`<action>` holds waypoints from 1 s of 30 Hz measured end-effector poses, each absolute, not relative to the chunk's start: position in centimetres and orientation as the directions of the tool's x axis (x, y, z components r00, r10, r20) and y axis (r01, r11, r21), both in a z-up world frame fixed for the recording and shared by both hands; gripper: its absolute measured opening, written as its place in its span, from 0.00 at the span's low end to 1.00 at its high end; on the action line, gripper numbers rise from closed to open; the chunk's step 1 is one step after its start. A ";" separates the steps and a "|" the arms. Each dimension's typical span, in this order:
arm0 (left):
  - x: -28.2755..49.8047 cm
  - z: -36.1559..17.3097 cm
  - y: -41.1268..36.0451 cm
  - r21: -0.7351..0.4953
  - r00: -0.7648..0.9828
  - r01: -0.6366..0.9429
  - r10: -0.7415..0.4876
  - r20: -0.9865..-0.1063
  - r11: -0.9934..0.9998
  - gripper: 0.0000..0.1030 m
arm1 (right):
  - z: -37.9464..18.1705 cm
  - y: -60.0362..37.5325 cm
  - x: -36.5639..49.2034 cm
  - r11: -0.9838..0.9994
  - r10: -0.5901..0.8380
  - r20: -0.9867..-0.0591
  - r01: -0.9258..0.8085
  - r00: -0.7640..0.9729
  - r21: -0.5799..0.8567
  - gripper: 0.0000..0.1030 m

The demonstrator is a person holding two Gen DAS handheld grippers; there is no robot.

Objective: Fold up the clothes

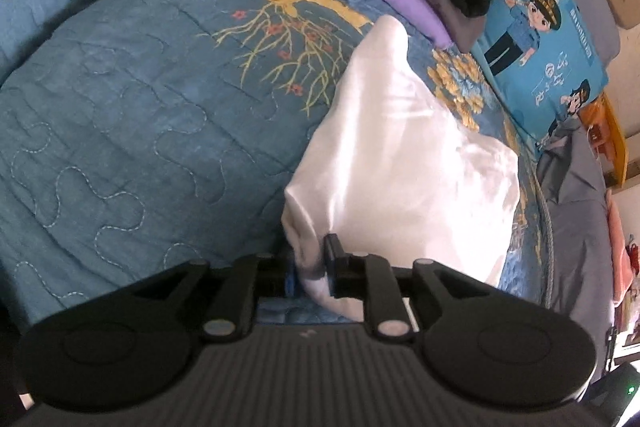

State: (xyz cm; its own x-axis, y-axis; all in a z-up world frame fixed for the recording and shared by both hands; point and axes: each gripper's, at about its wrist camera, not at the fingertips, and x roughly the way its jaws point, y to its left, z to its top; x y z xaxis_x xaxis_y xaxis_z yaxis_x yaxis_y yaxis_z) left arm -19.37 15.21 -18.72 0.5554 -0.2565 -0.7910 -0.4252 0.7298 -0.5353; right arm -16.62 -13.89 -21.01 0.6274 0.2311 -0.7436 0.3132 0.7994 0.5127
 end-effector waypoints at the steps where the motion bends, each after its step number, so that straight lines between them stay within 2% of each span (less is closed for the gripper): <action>1: -19.5 -18.4 15.6 -0.537 0.557 -0.430 -0.255 -0.791 0.726 0.34 | -20.8 -14.3 -16.8 0.790 0.226 -0.745 0.330 0.627 0.517 0.27; 2: -19.9 -17.9 16.1 -0.534 0.564 -0.430 -0.245 -0.788 0.728 0.45 | -20.3 -14.9 -17.1 0.778 0.214 -0.746 0.352 0.631 0.521 0.34; 4: -20.9 -16.6 17.4 -0.523 0.587 -0.427 -0.214 -0.781 0.738 0.54 | -18.9 -16.1 -18.0 0.778 0.168 -0.746 0.378 0.644 0.501 0.35; 7: -22.3 -14.0 19.5 -0.513 0.638 -0.408 -0.166 -0.752 0.755 0.58 | -16.1 -16.7 -18.8 0.839 0.120 -0.703 0.307 0.701 0.449 0.36; 9: -21.9 -12.5 20.0 -0.542 0.652 -0.331 -0.227 -0.723 0.773 0.62 | -14.6 -16.2 -18.6 0.885 0.149 -0.670 0.204 0.728 0.418 0.38; 11: -20.5 -11.3 18.5 -0.601 0.650 -0.188 -0.361 -0.669 0.777 0.72 | -13.5 -14.9 -17.8 0.919 0.235 -0.639 0.047 0.733 0.392 0.39; 13: -18.8 -10.3 16.4 -0.631 0.618 -0.045 -0.476 -0.626 0.774 0.78 | -13.0 -12.3 -16.9 0.943 0.304 -0.625 -0.135 0.719 0.304 0.39; 16: -15.9 -10.0 12.4 -0.585 0.528 0.115 -0.548 -0.648 0.803 0.78 | -13.1 -8.1 -15.8 0.908 0.385 -0.625 -0.400 0.679 0.126 0.38; 18: -14.3 -10.8 10.5 -0.507 0.459 0.176 -0.526 -0.716 0.844 0.78 | -13.9 -6.1 -15.3 0.844 0.389 -0.657 -0.535 0.646 -0.026 0.37; 20: -13.2 -11.5 9.0 -0.428 0.401 0.248 -0.495 -0.771 0.869 0.78 | -14.5 -5.1 -14.9 0.771 0.392 -0.683 -0.625 0.616 -0.120 0.36; 25: -12.3 -12.2 8.4 -0.292 0.341 0.434 -0.456 -0.822 0.852 0.78 | -14.8 -5.3 -13.8 0.616 0.408 -0.728 -0.755 0.551 -0.225 0.39; 30: -10.6 -12.5 7.6 -0.206 0.315 0.574 -0.446 -0.838 0.793 0.85 | -14.9 -5.1 -12.6 0.561 0.434 -0.753 -0.802 0.494 -0.203 0.50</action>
